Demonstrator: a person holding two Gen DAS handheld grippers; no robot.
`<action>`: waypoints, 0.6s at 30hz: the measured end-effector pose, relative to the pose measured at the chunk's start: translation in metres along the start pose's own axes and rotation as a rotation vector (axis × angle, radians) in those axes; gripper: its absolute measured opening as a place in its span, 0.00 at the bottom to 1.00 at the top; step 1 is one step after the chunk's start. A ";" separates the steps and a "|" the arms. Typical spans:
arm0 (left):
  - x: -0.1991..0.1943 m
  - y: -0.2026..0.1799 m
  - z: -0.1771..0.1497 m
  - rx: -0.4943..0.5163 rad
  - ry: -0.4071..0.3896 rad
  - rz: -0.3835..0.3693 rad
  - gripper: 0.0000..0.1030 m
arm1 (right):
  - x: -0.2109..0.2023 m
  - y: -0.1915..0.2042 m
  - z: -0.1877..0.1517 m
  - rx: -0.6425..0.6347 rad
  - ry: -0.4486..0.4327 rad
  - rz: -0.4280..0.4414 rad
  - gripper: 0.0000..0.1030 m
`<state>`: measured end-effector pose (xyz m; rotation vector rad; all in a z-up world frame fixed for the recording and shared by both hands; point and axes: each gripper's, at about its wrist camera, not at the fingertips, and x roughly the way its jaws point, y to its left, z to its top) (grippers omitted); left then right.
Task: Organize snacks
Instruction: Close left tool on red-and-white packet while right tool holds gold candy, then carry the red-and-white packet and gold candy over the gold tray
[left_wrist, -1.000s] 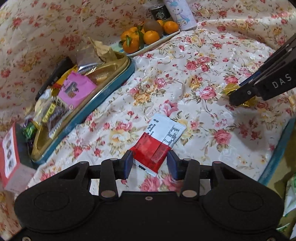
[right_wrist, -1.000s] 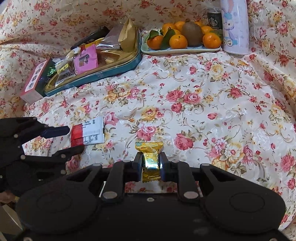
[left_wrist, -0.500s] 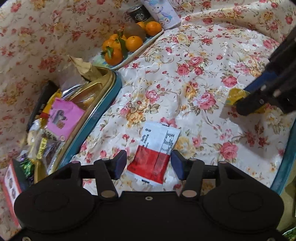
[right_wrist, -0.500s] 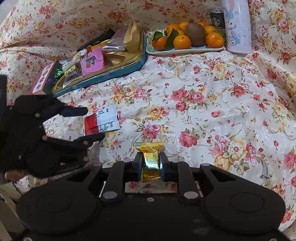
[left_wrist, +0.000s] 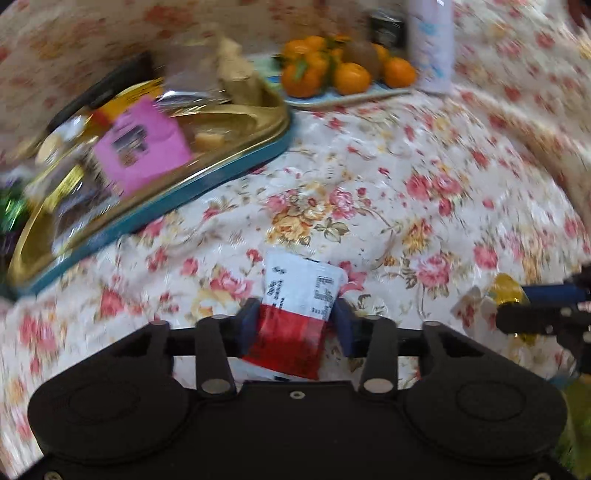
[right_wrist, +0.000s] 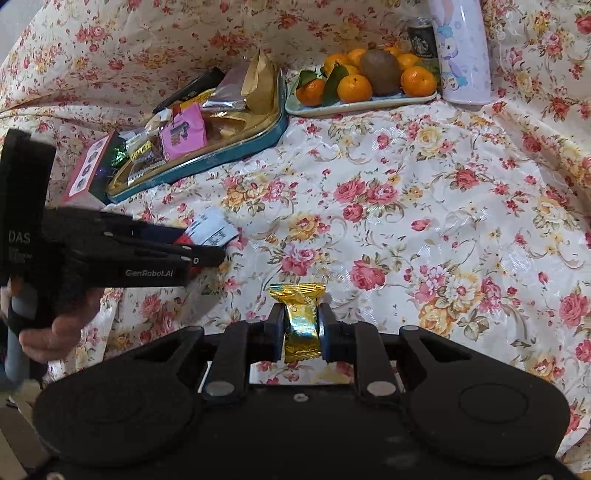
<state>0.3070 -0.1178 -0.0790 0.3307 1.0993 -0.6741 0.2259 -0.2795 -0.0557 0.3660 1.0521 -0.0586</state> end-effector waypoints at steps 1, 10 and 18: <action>-0.002 0.000 -0.002 -0.036 -0.002 0.000 0.44 | -0.002 0.000 0.000 0.000 -0.005 -0.002 0.20; -0.042 -0.005 -0.017 -0.225 -0.068 0.062 0.41 | -0.039 0.009 -0.007 -0.004 -0.072 -0.011 0.20; -0.112 -0.017 -0.049 -0.294 -0.131 0.148 0.41 | -0.085 0.026 -0.026 -0.011 -0.143 0.025 0.20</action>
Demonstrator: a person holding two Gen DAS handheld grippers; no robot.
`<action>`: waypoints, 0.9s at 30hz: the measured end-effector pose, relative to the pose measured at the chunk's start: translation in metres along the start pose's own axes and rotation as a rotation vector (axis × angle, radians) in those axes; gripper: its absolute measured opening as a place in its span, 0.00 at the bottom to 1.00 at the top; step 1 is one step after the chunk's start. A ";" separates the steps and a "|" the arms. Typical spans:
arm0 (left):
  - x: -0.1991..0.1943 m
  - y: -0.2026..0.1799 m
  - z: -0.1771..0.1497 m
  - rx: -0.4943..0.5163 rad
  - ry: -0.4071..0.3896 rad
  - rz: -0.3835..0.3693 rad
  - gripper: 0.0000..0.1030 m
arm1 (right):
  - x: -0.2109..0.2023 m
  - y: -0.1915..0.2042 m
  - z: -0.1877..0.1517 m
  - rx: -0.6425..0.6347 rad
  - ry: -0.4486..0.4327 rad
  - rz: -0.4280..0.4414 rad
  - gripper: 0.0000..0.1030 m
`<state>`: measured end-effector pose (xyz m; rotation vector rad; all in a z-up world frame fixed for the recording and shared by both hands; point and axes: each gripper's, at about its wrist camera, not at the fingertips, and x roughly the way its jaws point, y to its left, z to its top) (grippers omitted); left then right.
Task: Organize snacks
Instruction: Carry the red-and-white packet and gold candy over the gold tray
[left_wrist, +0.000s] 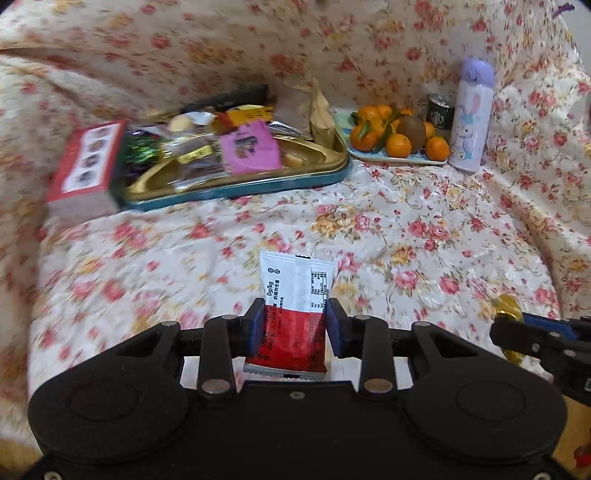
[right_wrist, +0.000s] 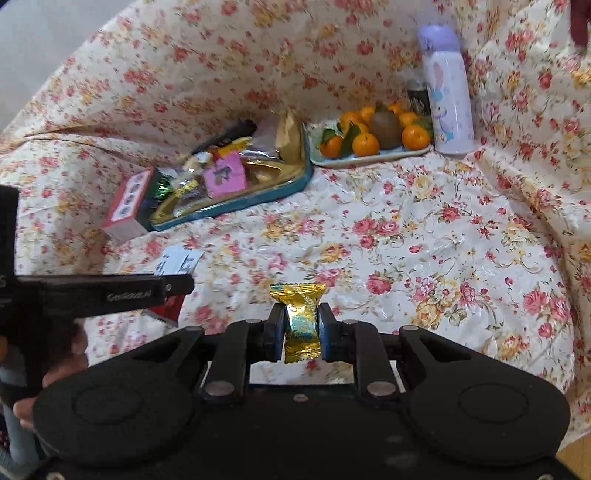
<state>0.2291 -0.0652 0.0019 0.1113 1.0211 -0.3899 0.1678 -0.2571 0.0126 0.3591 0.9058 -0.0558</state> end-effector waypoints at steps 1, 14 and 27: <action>-0.007 0.000 -0.004 -0.008 -0.004 0.002 0.41 | -0.005 0.003 -0.003 -0.003 -0.006 0.005 0.20; -0.079 -0.001 -0.076 -0.050 -0.055 0.111 0.42 | -0.070 0.029 -0.061 -0.055 -0.045 0.062 0.20; -0.072 -0.009 -0.112 -0.059 -0.024 0.232 0.42 | -0.081 0.044 -0.118 -0.104 0.049 0.102 0.20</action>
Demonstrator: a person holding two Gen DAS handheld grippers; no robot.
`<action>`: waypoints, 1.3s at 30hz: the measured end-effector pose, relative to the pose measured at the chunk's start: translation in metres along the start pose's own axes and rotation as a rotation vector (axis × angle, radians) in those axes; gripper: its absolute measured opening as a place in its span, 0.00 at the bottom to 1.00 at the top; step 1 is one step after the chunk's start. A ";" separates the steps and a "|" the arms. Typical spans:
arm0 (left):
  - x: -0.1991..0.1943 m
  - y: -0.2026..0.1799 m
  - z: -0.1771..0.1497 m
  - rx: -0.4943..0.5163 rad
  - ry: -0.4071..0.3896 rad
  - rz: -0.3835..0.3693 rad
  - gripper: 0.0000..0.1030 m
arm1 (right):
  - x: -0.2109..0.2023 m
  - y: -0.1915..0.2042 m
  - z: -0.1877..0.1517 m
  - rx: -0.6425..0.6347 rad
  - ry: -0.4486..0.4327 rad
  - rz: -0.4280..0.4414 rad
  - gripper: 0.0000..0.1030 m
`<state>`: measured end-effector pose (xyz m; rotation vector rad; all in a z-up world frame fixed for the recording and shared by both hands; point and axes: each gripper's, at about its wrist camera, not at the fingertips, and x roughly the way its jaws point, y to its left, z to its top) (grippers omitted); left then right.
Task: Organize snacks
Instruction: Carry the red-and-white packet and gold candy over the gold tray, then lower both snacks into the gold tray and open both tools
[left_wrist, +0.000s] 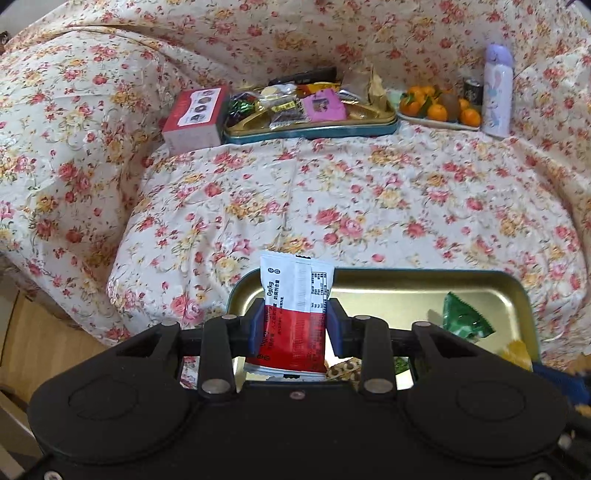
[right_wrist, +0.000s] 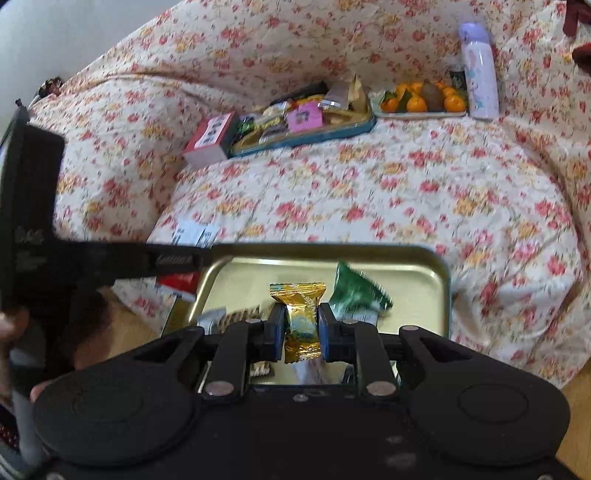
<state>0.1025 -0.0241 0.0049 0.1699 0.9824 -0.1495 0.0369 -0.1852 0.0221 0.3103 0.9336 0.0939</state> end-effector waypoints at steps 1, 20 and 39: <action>0.002 0.000 -0.001 0.003 0.006 0.000 0.42 | 0.000 0.001 -0.003 0.000 0.006 -0.001 0.20; 0.021 0.006 0.006 0.011 -0.025 0.009 0.46 | 0.017 -0.001 0.001 0.001 0.041 -0.019 0.20; 0.003 0.010 -0.013 -0.023 0.003 0.040 0.47 | 0.020 0.002 0.003 -0.013 -0.012 -0.038 0.21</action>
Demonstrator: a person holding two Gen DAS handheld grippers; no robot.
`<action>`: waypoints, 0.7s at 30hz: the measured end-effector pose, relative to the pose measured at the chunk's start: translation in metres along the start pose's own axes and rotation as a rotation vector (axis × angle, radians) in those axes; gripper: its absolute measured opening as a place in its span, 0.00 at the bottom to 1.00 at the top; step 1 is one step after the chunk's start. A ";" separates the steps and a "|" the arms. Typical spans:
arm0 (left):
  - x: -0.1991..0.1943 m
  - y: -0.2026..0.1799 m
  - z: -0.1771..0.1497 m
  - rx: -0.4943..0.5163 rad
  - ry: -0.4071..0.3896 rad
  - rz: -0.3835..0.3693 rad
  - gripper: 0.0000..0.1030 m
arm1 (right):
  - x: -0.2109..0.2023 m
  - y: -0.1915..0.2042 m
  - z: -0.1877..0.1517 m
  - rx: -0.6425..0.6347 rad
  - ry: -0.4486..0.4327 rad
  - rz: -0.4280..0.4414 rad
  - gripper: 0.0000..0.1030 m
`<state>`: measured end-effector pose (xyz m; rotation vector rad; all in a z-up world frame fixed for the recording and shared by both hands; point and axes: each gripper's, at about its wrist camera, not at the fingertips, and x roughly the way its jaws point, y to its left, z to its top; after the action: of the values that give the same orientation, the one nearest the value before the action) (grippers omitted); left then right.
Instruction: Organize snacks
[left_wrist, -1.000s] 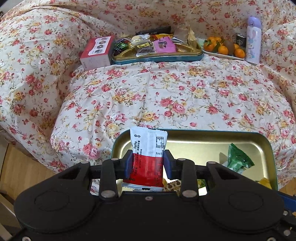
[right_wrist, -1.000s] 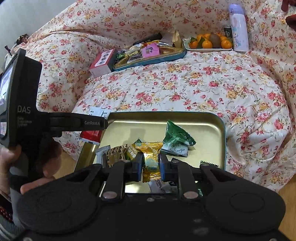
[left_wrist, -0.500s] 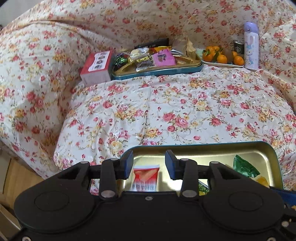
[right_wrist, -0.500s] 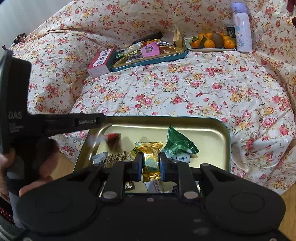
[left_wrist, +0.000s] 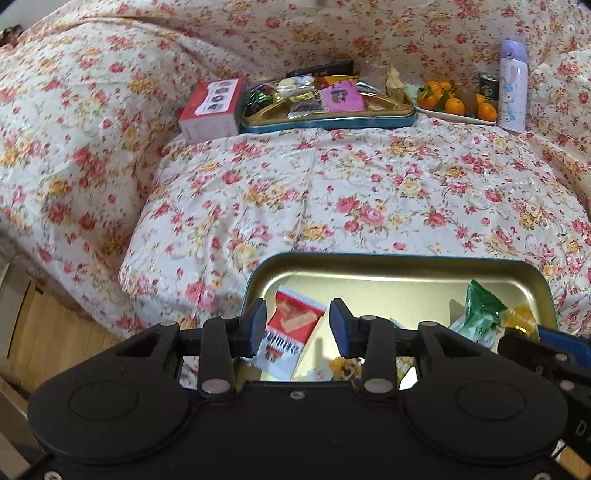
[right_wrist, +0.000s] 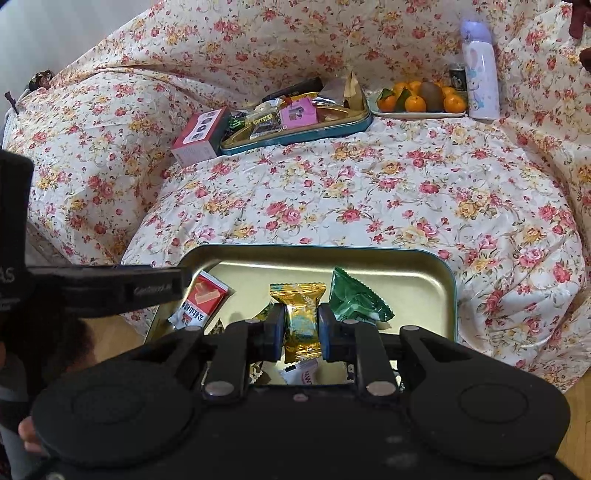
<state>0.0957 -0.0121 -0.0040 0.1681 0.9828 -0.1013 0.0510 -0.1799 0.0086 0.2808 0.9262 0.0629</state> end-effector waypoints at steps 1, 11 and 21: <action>-0.001 0.001 -0.001 -0.006 0.002 0.000 0.47 | -0.001 0.000 0.000 -0.001 -0.003 0.002 0.22; -0.011 -0.006 -0.019 -0.007 0.030 -0.003 0.47 | -0.014 0.002 -0.008 -0.028 -0.052 -0.026 0.25; -0.030 -0.021 -0.038 0.018 0.014 -0.013 0.47 | -0.030 -0.008 -0.029 -0.014 -0.073 -0.070 0.26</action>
<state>0.0441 -0.0256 -0.0015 0.1794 0.9967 -0.1213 0.0091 -0.1866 0.0136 0.2358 0.8620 -0.0048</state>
